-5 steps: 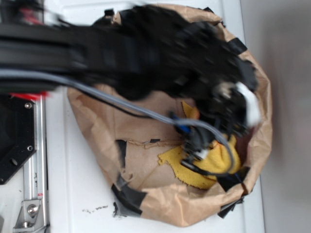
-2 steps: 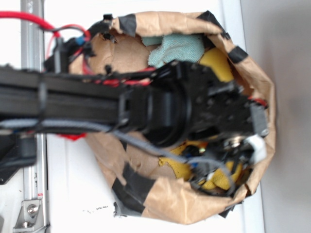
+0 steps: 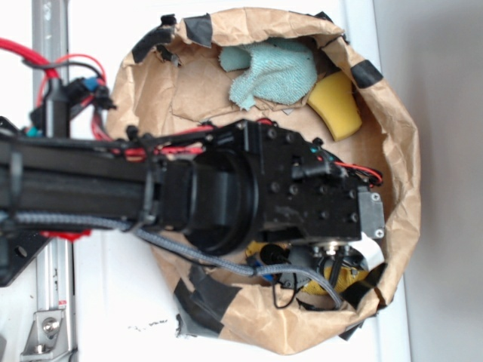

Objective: Grab the yellow cloth.

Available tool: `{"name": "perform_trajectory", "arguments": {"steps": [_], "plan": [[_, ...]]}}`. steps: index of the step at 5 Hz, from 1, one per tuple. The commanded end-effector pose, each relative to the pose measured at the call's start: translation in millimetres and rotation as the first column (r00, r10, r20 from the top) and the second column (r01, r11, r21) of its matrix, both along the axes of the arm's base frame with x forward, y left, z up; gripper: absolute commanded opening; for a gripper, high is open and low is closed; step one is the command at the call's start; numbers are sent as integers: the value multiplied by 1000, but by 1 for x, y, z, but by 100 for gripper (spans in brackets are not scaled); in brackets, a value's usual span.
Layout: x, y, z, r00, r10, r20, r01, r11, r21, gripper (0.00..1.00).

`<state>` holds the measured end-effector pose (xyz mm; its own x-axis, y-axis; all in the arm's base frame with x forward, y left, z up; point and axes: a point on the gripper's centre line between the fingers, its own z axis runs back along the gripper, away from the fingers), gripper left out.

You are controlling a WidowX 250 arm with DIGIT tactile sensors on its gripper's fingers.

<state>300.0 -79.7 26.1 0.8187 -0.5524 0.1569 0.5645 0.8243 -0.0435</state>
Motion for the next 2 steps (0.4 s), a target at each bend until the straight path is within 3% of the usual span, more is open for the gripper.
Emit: {"name": "perform_trajectory", "arguments": {"steps": [1,2], "plan": [[-2,32,59,959,282,4,-282,959,-14,0],[-24,63,104,862,506,30,-503,861,-76,0]]}}
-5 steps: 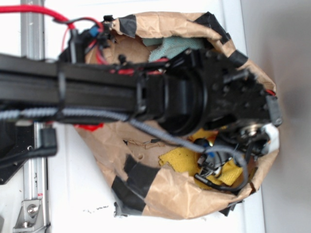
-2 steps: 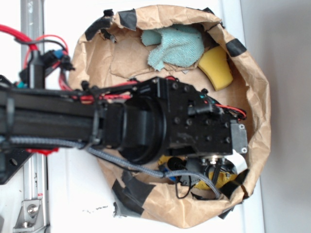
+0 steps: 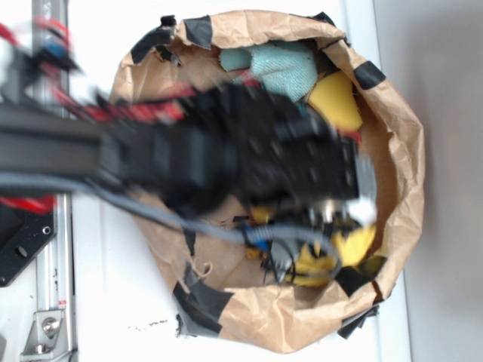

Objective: Grab the yellow cloth.

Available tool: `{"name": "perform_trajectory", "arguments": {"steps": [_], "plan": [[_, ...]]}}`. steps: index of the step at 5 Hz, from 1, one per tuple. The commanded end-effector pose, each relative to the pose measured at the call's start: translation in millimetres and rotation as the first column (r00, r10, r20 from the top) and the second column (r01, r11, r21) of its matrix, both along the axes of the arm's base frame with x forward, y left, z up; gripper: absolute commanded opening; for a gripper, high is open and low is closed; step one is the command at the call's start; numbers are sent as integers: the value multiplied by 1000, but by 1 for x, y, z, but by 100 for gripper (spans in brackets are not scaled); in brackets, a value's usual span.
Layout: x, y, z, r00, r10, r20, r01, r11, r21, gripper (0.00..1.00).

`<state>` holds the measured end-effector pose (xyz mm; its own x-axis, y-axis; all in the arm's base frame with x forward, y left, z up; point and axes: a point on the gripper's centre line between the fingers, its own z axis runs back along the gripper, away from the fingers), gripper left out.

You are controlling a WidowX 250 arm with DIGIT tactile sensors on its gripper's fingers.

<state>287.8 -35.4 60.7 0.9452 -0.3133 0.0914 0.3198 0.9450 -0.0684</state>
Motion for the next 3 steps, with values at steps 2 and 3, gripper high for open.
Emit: {"name": "perform_trajectory", "arguments": {"steps": [2,3], "plan": [[-66,22,152,823,566,-47,-567,824,-5,0],[-82,14,164,796,605,-24,-604,796,44,0]]}}
